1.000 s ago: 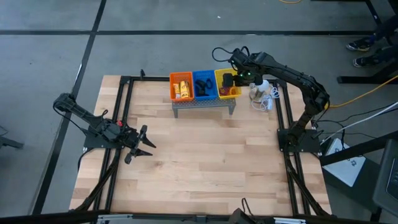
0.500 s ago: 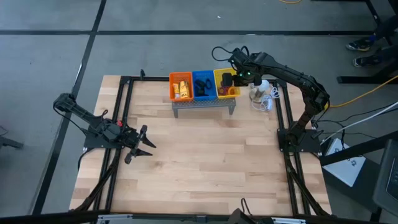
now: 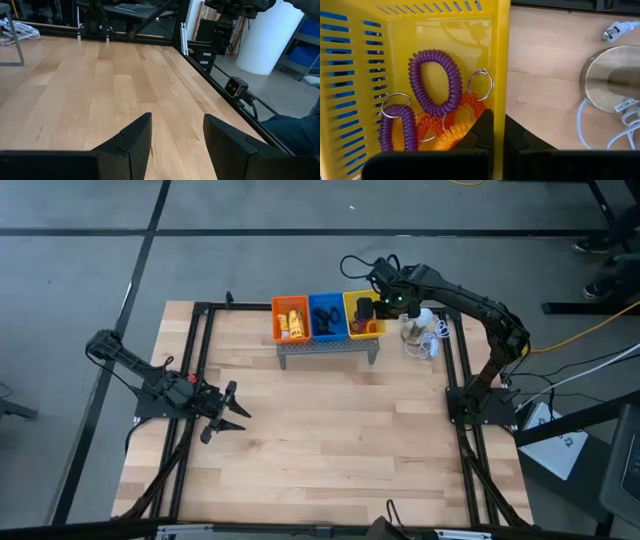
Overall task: Pick & Place Office Desk Supplies
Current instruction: Put the yellow bin onto the shelf, then return to Home Position
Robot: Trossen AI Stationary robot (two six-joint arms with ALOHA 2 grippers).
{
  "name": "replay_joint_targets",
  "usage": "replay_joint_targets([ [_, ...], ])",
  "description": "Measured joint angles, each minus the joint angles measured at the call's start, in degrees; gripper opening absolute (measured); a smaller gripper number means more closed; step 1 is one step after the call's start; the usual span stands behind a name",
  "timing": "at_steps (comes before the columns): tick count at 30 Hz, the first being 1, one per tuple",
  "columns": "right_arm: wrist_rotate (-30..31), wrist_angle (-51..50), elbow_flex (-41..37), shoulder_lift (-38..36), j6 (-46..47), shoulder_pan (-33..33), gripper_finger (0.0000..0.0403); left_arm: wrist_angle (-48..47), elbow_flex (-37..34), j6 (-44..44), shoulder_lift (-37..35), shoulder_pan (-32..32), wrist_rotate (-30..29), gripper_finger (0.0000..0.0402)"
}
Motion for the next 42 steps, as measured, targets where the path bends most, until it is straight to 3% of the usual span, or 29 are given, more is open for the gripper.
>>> replay_joint_targets([
  [26,1.23,0.57,0.0,0.0,0.37,0.76,0.0015,0.0,0.02,-0.02,0.02,0.02,0.0,0.0173],
  [31,1.33,0.61,0.0,0.0,0.17,0.76,0.0045,0.0,0.0,-0.02,0.01,0.01,0.01,0.0173],
  [42,3.59,0.83,0.0,0.0,-0.55,0.76,0.0155,0.0,0.01,-0.04,0.01,0.0,0.02,0.0173],
])
